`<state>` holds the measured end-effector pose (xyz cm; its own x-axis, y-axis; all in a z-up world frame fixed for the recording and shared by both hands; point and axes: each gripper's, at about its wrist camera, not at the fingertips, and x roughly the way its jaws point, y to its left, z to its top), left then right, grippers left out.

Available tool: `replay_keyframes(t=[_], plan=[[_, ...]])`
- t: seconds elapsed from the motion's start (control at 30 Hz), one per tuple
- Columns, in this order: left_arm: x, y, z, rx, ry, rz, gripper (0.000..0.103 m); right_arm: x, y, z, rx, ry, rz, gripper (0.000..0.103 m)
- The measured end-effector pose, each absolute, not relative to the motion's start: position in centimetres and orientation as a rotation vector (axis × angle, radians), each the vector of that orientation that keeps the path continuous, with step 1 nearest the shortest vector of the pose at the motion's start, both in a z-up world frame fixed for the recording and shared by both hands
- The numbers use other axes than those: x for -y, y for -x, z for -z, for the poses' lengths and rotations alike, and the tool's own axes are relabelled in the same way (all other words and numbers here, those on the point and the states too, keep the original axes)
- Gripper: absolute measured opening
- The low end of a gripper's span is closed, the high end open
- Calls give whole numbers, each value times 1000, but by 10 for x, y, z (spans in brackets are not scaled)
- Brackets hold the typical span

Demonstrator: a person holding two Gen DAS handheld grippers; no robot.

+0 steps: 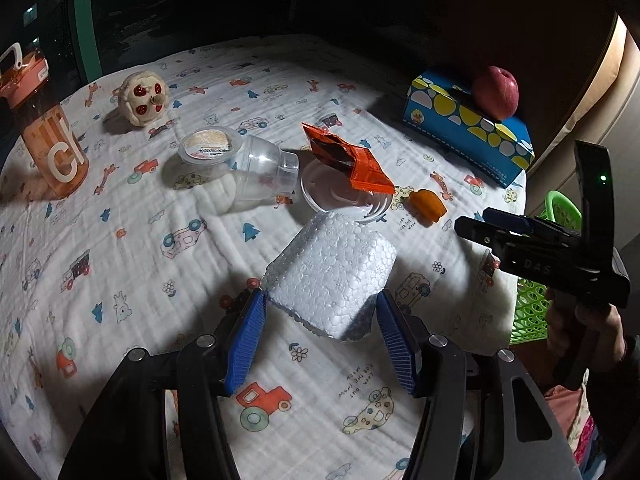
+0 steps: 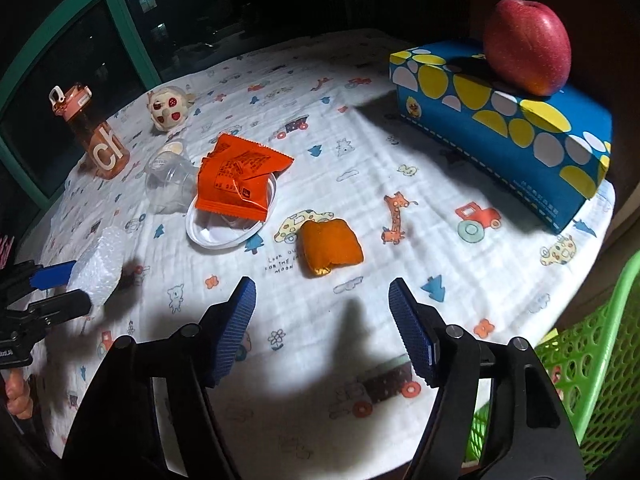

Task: Collect trash
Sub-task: 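Grasp the orange cake piece with the right gripper while the left gripper holds the foam, then carry the foam block and orange cake over the green basket and release both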

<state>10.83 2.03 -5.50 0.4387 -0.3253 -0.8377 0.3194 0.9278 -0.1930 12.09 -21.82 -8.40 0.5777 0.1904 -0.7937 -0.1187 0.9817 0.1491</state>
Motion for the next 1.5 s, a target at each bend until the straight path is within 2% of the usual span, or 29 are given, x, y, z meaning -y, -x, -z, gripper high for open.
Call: replay_keyframes(t=[0.43,0.67,0.7,0.87,1.07,1.5], plan=[[-33,-112,59,-1064,28,382,55,210,-162,104,-982,-62,-181,58],[-35,-115,62,-1073,33,377,55,208,-169,111,-1002,-45,-165,47],[-35,-115,63,-1075,34,376,55,208,-169,111,-1002,-37,-157,42],[-33,-114,62,-1076,36,377,55,212,-167,110,-997,-45,-149,36],[-29,-111,58,-1069,36,382,55,218,-152,100,-974,-69,-153,33],[11,-95,45,-1048,28,469,55,244,-89,55,-874,-123,-153,32]])
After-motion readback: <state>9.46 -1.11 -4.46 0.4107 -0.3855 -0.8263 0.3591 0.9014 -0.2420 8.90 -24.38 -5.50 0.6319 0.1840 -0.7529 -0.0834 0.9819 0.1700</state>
